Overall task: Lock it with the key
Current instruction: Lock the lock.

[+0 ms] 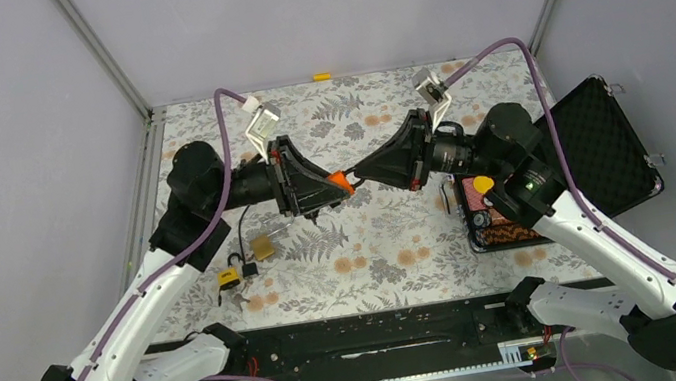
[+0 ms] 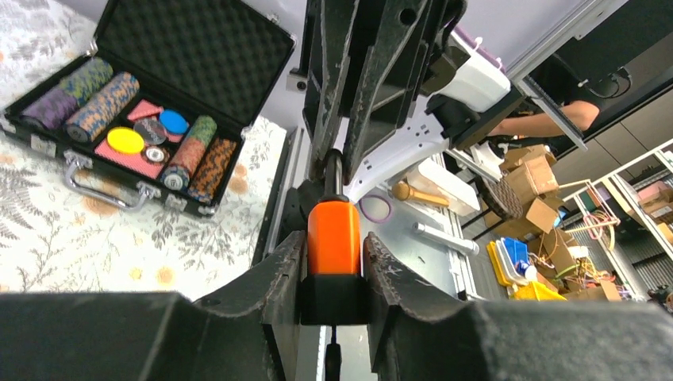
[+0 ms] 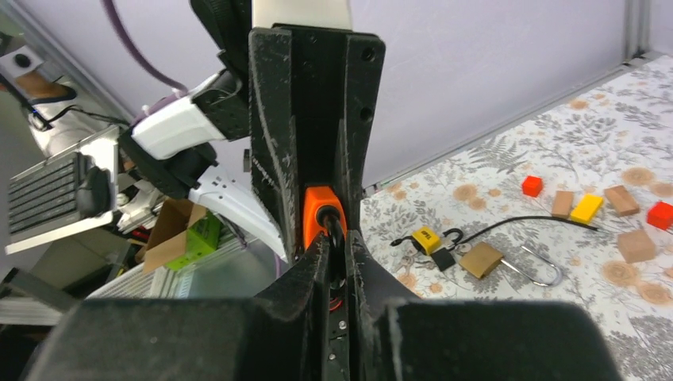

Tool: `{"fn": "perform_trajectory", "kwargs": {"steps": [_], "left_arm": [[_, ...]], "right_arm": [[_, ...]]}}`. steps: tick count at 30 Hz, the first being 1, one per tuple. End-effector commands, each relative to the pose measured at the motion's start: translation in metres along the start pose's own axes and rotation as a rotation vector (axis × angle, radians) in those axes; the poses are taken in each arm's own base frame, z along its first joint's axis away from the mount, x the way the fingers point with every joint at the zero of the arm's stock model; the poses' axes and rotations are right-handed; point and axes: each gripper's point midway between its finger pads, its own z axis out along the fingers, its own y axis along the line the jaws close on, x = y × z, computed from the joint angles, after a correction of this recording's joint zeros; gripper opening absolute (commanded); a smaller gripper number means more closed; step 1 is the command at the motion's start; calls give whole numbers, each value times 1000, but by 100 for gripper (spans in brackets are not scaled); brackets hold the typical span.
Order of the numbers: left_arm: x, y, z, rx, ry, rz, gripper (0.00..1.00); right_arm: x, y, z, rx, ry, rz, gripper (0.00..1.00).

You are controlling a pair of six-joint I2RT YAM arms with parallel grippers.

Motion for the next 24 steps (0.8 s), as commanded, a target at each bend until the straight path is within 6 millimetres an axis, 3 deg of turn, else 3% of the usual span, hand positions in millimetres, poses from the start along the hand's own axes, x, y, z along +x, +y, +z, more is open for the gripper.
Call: {"fn": "perform_trajectory", "kwargs": {"steps": [1,2,3,8,10,15,20,24], "left_arm": [[-10,-4,12,-16,27,93,0],[-7,2,9,-51,46,100,3],[-3,6,6,-77,69,114,12],[7,26,-17,-225,156,196,69],[10,27,-27,-267,172,251,80],[29,12,-34,-145,224,365,89],[49,23,-21,-61,285,284,90],[56,21,-7,67,292,213,89]], "right_arm": [[13,-6,15,44,47,-20,0],[12,-6,12,59,54,-36,0],[10,-7,9,73,62,-54,0],[25,-12,-10,120,185,-80,0],[32,-9,-15,110,236,-91,0],[46,-2,-21,47,310,-124,0],[49,5,-19,-27,339,-148,0],[49,2,-14,-49,346,-162,0]]}}
